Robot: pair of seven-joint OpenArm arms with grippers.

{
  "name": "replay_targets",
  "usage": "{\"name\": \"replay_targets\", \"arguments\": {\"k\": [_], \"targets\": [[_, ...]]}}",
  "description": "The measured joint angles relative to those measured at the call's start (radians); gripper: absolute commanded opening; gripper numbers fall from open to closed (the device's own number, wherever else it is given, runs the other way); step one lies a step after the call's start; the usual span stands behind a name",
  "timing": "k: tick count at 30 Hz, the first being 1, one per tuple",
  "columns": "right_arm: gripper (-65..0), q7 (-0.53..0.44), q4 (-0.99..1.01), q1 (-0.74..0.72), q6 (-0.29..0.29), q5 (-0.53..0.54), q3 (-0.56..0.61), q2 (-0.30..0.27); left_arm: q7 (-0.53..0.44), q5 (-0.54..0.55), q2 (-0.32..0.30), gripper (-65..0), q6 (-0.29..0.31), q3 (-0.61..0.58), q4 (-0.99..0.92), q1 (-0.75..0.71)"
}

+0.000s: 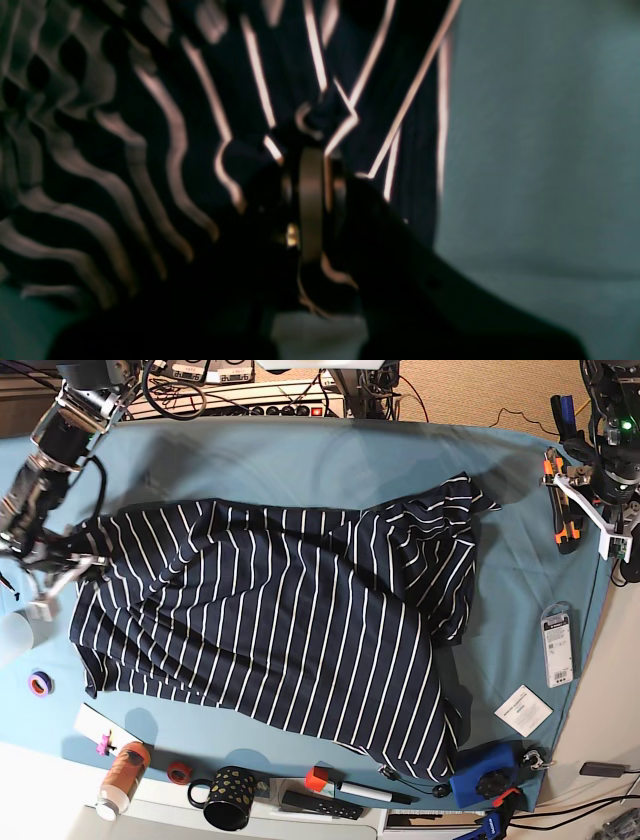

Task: Layout the t-shirt on the table in an organized manner, then fold the t-shirt properly
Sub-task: 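Grasp the shirt's collar edge with both grippers and pull it taut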

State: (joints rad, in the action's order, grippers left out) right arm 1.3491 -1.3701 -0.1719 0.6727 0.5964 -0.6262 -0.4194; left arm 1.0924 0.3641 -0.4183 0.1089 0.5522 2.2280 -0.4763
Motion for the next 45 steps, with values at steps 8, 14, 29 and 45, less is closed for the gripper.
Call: {"name": "replay_targets", "arguments": {"k": [8, 14, 29, 45], "targets": [[-65.0, 0.061, -0.091, 0.133, 0.024, 0.166, -0.181, -0.001, -0.028, 0.003, 0.003, -40.5, 0.000, 0.000, 0.000, 0.000], [-65.0, 0.066, -0.092, 0.326, 0.024, 0.340, -0.276, 0.004, -0.019, 0.098, 0.006, -40.5, 0.005, 0.000, 0.000, -0.007], [-55.5, 0.064, -0.092, 0.380, 0.024, 0.393, -0.297, 0.003, 0.007, 0.326, 0.142, -40.5, 0.207, 0.000, 0.000, -0.075], [-65.0, 0.064, -0.211, 0.492, 0.024, 0.687, -0.296, 0.004, -0.001, 0.325, 0.142, -40.5, 0.207, 0.000, 0.000, -0.072]]}}
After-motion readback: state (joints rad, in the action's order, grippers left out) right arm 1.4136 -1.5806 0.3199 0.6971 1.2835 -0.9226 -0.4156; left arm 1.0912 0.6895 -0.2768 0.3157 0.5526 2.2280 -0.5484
